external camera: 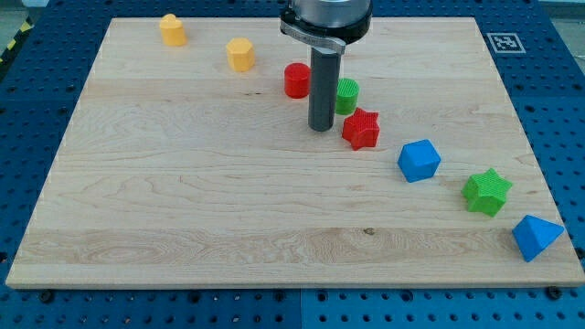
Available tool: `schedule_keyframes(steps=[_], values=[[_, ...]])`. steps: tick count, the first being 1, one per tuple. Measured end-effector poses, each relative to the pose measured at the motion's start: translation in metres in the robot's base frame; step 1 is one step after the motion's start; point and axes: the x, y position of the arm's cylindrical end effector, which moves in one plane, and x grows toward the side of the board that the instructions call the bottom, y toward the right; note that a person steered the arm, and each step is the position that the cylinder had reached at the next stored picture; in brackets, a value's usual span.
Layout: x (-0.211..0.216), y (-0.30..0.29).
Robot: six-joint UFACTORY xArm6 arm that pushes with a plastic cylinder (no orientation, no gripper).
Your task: Push the blue triangle left a bit
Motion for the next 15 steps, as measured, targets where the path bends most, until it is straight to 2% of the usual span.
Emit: schedule_keyframes(steps=[3, 4, 5, 7, 8, 9, 11, 12, 13, 14, 15], values=[[0.008, 0.005], [0.016, -0.013], [0.051, -0.015], [0.093, 0.0], [0.148, 0.017], [0.192, 0.078], [0.194, 0.286], [0.174, 0.31], [0.143, 0.272], [0.134, 0.24], [0.124, 0.237]])
